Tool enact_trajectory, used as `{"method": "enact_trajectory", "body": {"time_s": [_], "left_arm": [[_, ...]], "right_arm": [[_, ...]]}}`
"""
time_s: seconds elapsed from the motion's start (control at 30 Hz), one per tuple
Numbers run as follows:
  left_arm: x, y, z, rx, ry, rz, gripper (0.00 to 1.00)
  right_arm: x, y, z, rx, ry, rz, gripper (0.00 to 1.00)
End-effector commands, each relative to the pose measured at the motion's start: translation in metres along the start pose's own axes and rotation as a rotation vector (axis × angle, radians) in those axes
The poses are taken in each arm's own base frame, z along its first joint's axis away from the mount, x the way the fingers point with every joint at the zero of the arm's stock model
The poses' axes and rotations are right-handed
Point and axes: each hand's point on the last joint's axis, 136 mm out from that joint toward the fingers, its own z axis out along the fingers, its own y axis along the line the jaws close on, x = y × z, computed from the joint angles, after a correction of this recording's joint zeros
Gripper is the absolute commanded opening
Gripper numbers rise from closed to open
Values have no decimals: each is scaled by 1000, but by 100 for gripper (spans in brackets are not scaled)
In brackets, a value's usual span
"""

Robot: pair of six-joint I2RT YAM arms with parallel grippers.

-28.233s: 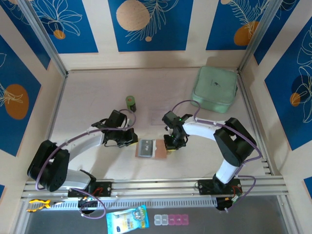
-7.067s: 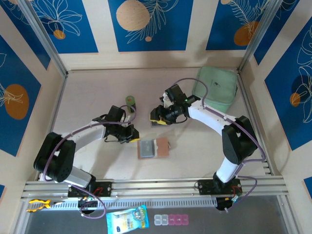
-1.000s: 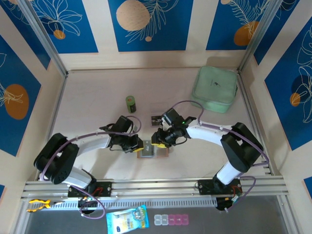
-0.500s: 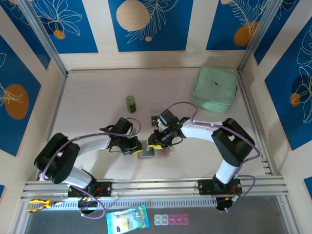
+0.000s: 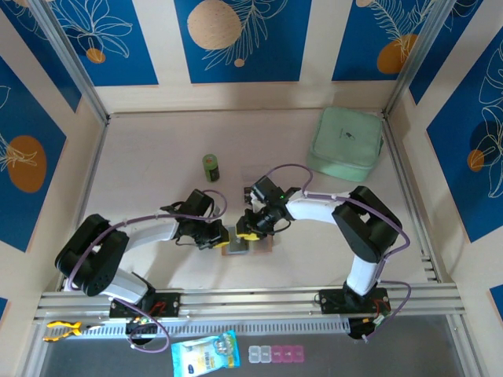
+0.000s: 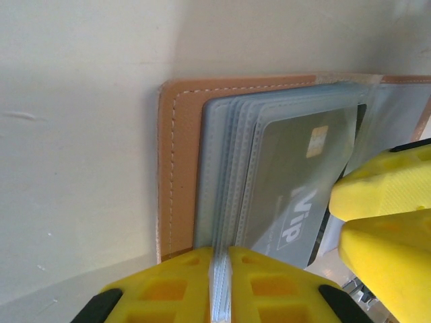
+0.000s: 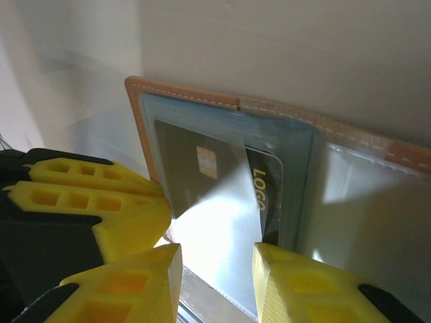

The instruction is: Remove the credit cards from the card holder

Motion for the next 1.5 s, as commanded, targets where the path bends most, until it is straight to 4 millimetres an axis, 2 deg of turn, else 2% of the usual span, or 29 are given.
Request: {"method": "enact_trajectory", "body": {"time_s": [0.0, 0.3, 0.5, 0.77, 0.97, 1.47], "left_arm": [[-3, 4, -4, -18, -18, -13, 15], [-9, -14, -16, 22, -44, 7, 16], [-10, -21, -15, 38, -33, 16, 16], [-7, -1, -3, -28, -5, 9, 15], [-3, 7, 1, -45, 6, -1, 15], [-3, 7, 1, -41, 6, -4, 15]], "right_arm": [[5, 2, 1, 27, 21, -26, 34], [5, 7, -12, 33, -25, -83, 34], [5, 9, -14, 37, -39, -125, 34], [4, 5, -14, 161, -50, -177, 34], [6, 2, -7, 183, -32, -178, 33], [6, -4, 2, 207, -9, -152, 31]]}}
